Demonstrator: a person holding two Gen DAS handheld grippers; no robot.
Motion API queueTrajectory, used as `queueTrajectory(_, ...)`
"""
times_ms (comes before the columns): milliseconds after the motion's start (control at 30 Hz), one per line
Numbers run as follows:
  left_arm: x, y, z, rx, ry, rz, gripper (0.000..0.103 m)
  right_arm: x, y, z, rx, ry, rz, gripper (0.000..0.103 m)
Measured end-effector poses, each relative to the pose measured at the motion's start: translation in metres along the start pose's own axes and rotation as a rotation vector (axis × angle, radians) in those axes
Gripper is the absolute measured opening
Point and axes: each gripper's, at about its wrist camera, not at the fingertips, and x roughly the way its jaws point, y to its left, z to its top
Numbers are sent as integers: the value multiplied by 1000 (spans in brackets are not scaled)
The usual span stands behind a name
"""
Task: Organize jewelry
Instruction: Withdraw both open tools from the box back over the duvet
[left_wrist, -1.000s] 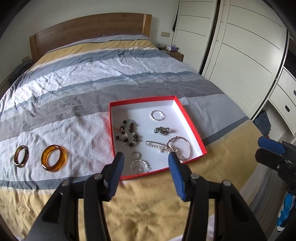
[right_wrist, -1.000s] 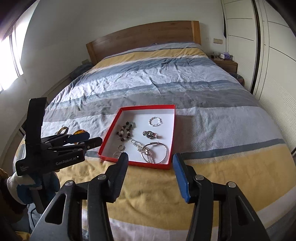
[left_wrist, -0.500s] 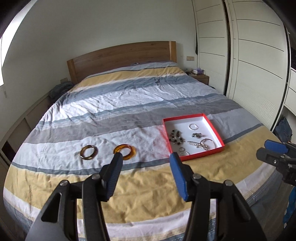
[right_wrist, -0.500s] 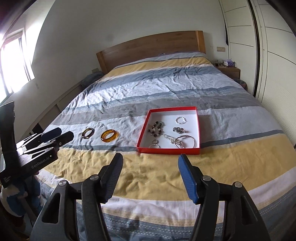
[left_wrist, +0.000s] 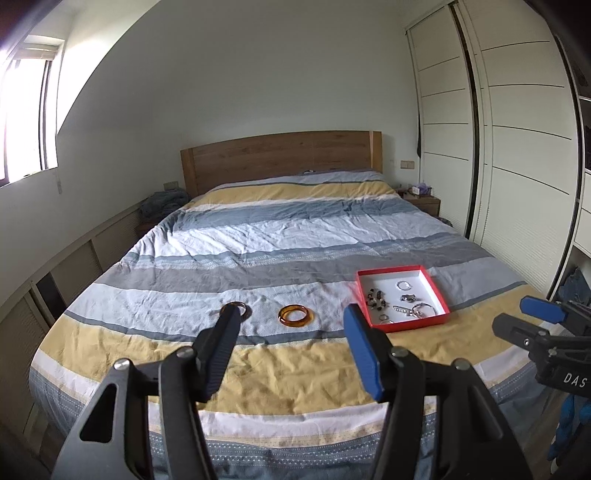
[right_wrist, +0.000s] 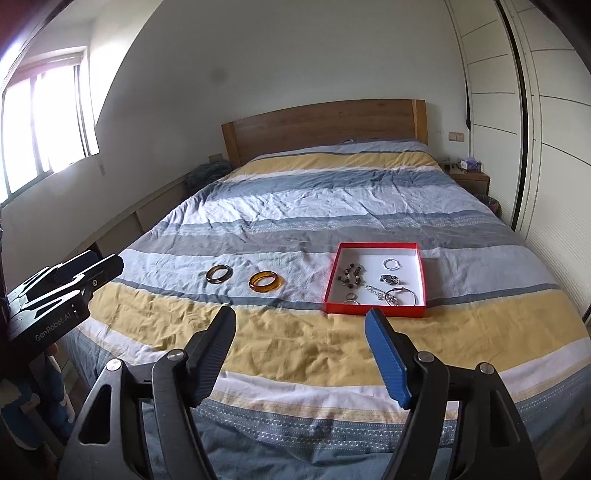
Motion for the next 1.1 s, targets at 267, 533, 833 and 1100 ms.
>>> queueTrajectory(267,-34,12,-7,-23,-57,32,62,-25,24,-10,-36,-41,10,85)
queueTrajectory(533,-39,21,-18,-29,-49,36,64,-34,39,-14,-80,-73,15,101)
queueTrajectory(833,-30,27,-26,-28,-35,16,64,-37,39,-20,-73,-172,10,103)
queueTrajectory(1100,3,35,-39,-54,67,35,64,-14,39,-26,-65,-130,50,103)
